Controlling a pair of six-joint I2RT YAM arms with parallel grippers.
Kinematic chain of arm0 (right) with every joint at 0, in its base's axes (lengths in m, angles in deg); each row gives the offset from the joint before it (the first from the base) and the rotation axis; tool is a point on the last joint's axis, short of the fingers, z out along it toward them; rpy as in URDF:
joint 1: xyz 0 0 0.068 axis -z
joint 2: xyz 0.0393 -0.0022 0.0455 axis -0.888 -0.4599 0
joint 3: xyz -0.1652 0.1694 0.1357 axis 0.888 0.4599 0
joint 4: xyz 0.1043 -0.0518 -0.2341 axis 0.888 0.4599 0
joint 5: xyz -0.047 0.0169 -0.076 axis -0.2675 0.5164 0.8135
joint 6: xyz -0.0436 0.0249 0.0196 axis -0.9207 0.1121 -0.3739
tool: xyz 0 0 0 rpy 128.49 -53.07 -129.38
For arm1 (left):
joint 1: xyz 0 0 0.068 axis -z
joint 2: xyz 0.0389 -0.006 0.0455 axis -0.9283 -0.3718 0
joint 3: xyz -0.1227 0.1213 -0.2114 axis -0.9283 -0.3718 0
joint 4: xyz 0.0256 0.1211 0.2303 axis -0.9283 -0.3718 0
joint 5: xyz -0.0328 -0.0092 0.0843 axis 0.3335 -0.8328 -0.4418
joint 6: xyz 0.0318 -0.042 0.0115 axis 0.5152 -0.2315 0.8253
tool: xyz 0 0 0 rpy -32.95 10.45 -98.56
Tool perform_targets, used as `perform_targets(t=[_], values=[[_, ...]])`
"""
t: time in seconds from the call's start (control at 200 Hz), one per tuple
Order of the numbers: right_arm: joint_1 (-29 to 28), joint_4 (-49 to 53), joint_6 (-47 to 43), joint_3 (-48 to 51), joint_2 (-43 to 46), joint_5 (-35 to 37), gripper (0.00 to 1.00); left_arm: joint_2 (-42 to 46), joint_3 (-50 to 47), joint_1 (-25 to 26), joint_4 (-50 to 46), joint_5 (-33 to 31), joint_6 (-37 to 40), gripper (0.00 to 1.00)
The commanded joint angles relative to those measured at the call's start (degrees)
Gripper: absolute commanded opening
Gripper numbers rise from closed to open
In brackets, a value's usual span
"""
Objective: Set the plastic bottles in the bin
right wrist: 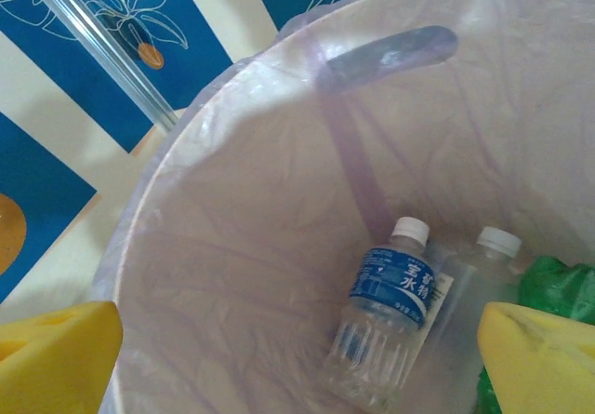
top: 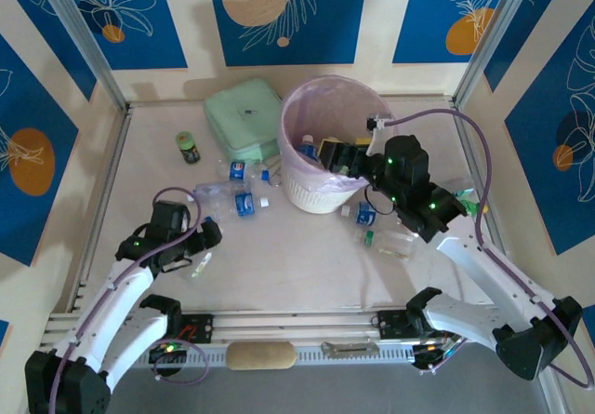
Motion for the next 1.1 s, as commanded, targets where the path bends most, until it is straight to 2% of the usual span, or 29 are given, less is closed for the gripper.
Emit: perform_targets(t=[0.0,0.21,0.52,0.91,1.095], values=[[0.85,1.89,1.61,2.25,0.54,2.27,0.99,0.37,-0.78,-0.61,-0.82,-1.26,-1.07,1.0],[1.35,1.35,0.03,-3.59,-5.26,-3.15,0.99,0.19,-0.15,-0.62,-0.64,-1.29,-0.95,1.0],[1.59,-0.65,-2.13,-8.24,-11.33,-3.76,0.99,2.65,-0.47,-0.62,-2.49,-3.82,-1.87,1.0],[3.35,-4.65,-7.17,-18.7,-14.55,-11.18,0.99,-0.68,-1.14,-0.62,-2.18,-4.37,-2.25,1.0],[4.05,-5.34,-6.39,-19.1,-13.73,-13.17,0.99,-0.69,-1.24,-0.47,-1.99,-2.4,-2.44,1.0]])
